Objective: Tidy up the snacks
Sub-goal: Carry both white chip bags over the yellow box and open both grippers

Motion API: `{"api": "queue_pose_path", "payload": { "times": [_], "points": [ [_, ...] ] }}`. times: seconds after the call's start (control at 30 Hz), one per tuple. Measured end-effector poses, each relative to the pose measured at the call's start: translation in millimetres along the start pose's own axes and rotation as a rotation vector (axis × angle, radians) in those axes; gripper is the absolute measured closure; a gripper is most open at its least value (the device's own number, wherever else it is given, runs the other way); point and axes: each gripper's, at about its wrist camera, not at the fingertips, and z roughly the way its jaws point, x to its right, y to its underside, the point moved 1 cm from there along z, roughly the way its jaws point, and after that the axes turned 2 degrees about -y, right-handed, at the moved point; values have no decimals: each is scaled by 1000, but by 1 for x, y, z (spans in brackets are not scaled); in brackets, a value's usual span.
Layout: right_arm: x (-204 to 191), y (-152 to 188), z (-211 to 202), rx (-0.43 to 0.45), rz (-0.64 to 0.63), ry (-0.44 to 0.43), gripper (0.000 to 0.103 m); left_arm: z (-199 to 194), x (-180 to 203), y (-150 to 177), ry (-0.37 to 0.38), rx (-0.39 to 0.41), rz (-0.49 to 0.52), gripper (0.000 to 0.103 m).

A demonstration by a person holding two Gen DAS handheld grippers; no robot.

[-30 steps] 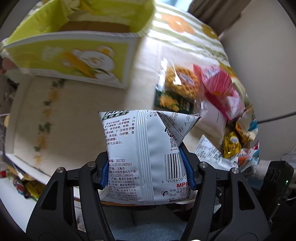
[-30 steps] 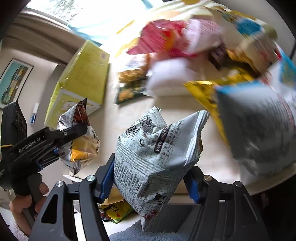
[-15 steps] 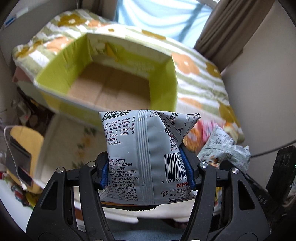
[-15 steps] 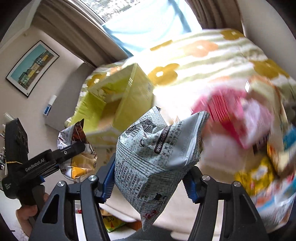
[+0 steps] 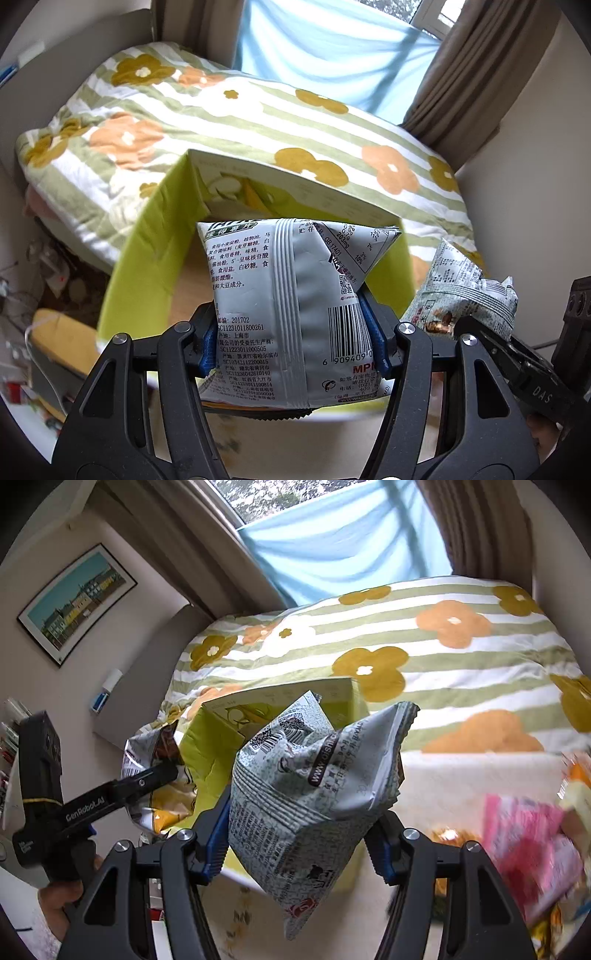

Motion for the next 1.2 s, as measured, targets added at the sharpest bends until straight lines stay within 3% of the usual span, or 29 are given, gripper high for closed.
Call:
{"api": "queue_pose_path", "payload": {
  "times": [0.23,0.47,0.5,0.53,0.57,0.8,1.0,1.13,1.17,1.2],
  "points": [
    [-14,-24,63,-60,-19,83,44,67,-22,-42,-32,-87,92,44],
    [-15,-31,103,-118,-23,138,44,109,-31,-60,-50,-119,164,42],
    [-15,-31,106,-125,-25,143,44,112,-31,-63,-28,-120,165,32],
    [-16,-33,109,-129,-27,146,44,114,-31,-65,-19,-119,165,9],
    [-16,-34,110,-132,-30,150,44,114,-31,-67,-24,-109,165,0],
    [-14,-32,118,-160,-56,169,44,96,-49,-61,-93,-85,155,0],
    [-16,-33,129,-190,-68,158,44,84,-69,-43,-92,-102,88,0],
    [-17,-42,131,-159,-73,156,42,77,-71,-35,-95,-100,83,0],
    [-17,-44,132,-151,-73,153,40,75,-70,-33,-98,-99,83,0],
    [-17,-46,134,-142,-74,138,29,74,-71,-32,-100,-98,79,0]
  ]
}}
